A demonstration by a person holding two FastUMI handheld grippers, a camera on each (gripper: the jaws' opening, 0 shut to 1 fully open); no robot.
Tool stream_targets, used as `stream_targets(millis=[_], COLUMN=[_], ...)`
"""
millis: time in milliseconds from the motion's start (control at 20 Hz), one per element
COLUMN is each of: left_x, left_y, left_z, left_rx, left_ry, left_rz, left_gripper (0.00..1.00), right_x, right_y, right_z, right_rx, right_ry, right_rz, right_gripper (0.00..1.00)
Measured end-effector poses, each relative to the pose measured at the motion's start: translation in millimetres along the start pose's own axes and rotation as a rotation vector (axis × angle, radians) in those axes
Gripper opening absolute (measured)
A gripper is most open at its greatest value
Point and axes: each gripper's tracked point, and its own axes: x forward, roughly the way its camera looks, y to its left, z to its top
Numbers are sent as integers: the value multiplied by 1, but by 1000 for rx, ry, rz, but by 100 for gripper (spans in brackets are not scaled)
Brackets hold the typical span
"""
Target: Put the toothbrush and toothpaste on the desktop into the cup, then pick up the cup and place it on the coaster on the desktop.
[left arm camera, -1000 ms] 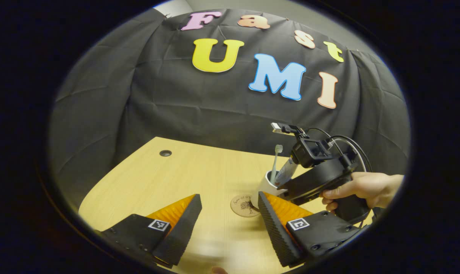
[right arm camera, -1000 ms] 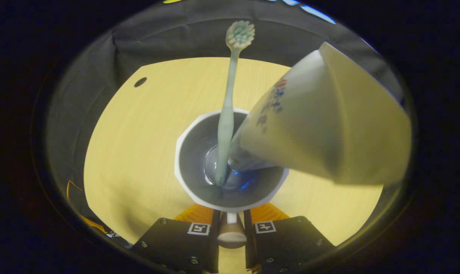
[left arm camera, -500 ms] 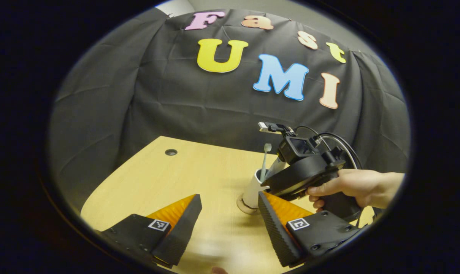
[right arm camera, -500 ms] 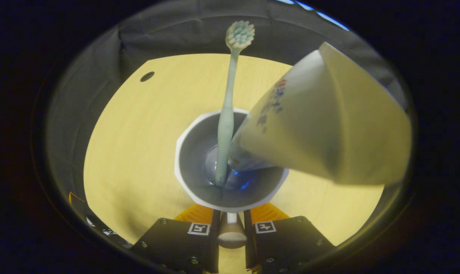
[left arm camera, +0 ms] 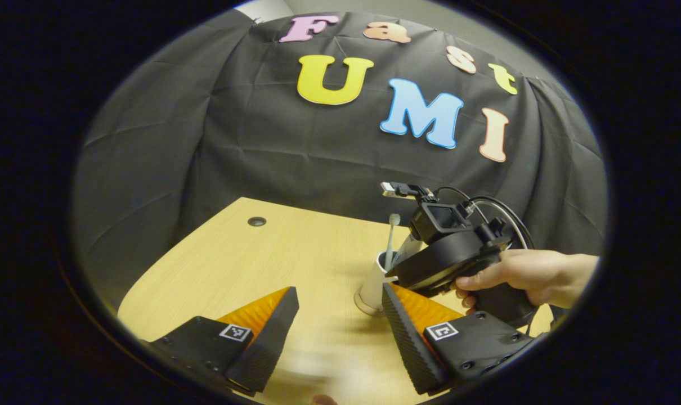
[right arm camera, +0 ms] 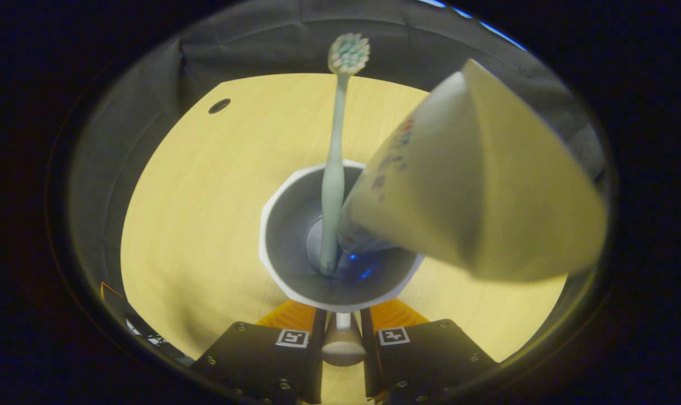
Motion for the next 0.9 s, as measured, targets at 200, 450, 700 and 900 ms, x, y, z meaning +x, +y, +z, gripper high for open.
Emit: stream_targets(millis=[200,450,700,900], left_x=[3,2,2,4], left_y=[0,-1,-6,-10], left_z=[1,6,15,20], left_rx=[0,4,17,44], left_ry=[-4,-15,-39,-61], left_rz=[2,8,12,8], left_gripper=[97,94,97,96], right_x=[-13,-36,-61,-84], right_y=[-5,-2,-1,-11], right_z=[-4,-2,0,-5], right_rx=[-13,-22,-10,16], right_ry=[-17,-64,-128,-186], right_rz=[11,34,70,92], right_gripper=[31,41,59,70])
